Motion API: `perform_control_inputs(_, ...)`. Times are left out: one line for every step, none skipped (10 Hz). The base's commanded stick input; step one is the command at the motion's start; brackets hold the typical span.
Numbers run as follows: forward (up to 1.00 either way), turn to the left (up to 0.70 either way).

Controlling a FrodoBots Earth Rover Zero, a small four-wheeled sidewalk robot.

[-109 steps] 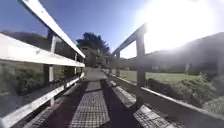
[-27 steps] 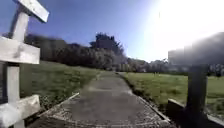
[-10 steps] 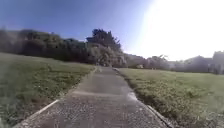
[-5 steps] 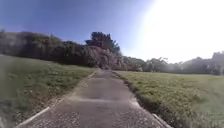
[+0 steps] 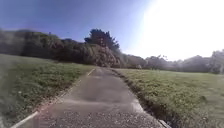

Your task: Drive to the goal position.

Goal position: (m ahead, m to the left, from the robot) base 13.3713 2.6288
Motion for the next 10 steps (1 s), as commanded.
perform_control_inputs(0.50, 0.00)
perform_control_inputs(0.50, 0.00)
perform_control_inputs(0.50, 0.00)
perform_control_inputs(0.50, 0.00)
perform_control_inputs(0.50, 0.00)
perform_control_inputs(0.50, 0.00)
perform_control_inputs(0.50, 0.00)
perform_control_inputs(0.50, 0.00)
perform_control_inputs(0.50, 0.00)
perform_control_inputs(0.50, 0.00)
